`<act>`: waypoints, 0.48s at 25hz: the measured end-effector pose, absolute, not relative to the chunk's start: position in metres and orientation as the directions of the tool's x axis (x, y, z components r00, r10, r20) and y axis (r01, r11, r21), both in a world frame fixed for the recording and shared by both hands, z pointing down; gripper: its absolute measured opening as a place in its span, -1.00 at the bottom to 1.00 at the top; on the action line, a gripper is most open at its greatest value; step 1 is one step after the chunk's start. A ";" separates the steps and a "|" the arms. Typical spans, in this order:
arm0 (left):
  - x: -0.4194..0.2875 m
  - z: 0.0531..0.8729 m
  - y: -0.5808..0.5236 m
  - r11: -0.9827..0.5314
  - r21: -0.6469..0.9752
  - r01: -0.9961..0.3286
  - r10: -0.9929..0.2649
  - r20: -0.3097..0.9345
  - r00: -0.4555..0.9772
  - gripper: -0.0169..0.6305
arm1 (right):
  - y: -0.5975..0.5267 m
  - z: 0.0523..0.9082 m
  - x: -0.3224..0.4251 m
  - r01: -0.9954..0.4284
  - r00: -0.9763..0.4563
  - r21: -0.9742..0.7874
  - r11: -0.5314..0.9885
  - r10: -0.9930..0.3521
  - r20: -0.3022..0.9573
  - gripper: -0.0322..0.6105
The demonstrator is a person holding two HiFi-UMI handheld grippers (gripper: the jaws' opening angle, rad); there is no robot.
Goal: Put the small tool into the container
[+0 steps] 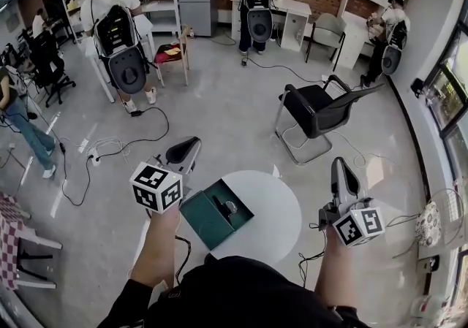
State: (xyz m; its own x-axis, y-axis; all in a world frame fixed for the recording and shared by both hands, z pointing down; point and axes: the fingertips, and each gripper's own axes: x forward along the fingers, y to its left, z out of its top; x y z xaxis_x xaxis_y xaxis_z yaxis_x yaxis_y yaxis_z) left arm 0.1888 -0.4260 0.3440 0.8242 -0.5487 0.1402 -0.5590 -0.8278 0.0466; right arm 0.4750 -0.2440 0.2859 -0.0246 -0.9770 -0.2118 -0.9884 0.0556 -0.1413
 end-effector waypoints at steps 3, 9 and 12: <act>0.186 0.344 -0.426 -0.822 0.041 -0.569 -0.559 0.141 0.817 -0.88 | -0.243 0.292 0.478 -0.988 -0.007 -0.149 0.038 -0.979 -0.205 -0.88; 0.187 0.341 -0.425 -0.824 0.028 -0.566 -0.558 0.137 0.818 -0.88 | -0.253 0.301 0.472 -0.986 -0.033 -0.152 0.060 -0.984 -0.176 -0.88; 0.190 0.344 -0.423 -0.828 0.031 -0.559 -0.550 0.144 0.823 -0.88 | -0.258 0.305 0.468 -0.986 -0.046 -0.151 0.071 -0.986 -0.162 -0.88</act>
